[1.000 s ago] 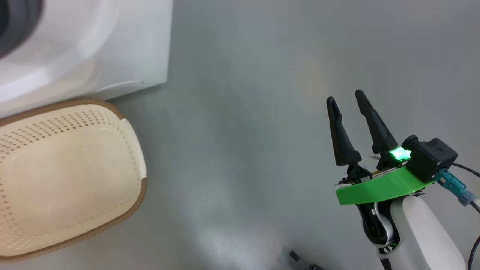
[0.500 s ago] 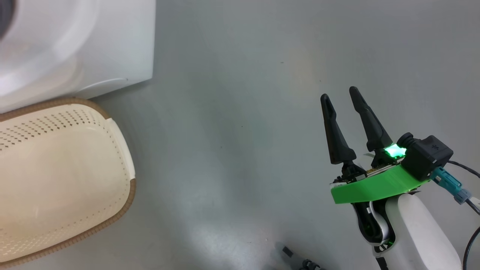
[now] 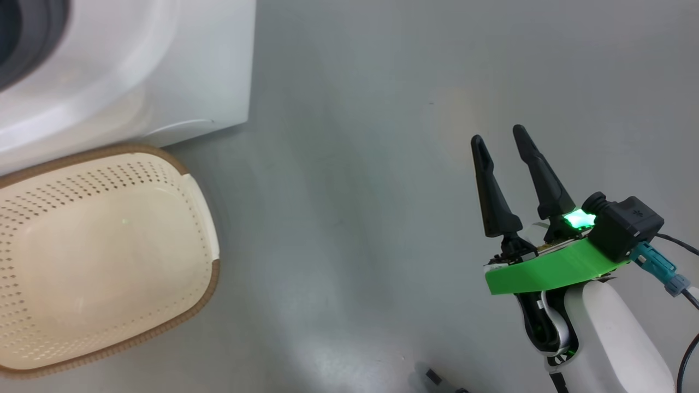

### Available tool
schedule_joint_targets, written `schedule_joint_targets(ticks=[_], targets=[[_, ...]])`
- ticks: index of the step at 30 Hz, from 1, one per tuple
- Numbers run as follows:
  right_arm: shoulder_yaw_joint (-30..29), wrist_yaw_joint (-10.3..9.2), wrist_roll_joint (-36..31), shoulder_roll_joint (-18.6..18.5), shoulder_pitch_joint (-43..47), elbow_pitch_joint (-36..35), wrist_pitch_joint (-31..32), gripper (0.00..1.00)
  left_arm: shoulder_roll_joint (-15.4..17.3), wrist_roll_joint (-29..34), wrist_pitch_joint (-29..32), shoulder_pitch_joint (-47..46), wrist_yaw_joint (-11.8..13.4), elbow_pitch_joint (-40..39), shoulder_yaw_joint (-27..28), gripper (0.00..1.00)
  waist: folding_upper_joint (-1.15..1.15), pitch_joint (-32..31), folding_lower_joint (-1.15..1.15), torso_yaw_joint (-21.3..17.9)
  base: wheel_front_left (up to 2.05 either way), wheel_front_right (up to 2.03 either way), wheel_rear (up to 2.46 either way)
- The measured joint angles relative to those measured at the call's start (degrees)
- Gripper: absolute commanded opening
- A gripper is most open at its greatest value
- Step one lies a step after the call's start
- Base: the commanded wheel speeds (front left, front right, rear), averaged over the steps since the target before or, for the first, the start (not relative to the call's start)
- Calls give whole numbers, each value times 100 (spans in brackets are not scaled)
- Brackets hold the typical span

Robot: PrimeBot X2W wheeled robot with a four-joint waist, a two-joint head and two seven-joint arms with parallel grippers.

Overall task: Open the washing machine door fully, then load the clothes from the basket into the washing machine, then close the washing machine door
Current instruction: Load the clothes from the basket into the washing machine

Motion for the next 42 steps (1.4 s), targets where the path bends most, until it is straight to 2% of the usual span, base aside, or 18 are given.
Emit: schedule_joint_targets(ticks=[9, 18, 26, 42], targets=[[-88, 0, -2, -113, 3, 11, 0, 100, -320, -224, 0, 1021, -99, -1036, 882, 100, 0, -234, 0, 208, 0, 0, 0], [-170, 0, -38, -275, 38, 57, 0, 100, -844, 154, 0, 2228, -153, -2085, 1635, 100, 0, -568, 0, 467, 0, 0, 0], [-207, 0, -44, -446, 309, 153, 0, 100, -1179, 472, 0, 3225, -170, -2675, 1802, 100, 0, -981, 0, 648, 0, 0, 0], [-243, 0, -42, -705, 909, 275, 0, 100, -1477, 724, 1, 5071, -177, -3440, 1612, 100, 0, -1989, 0, 924, 0, 0, 0]])
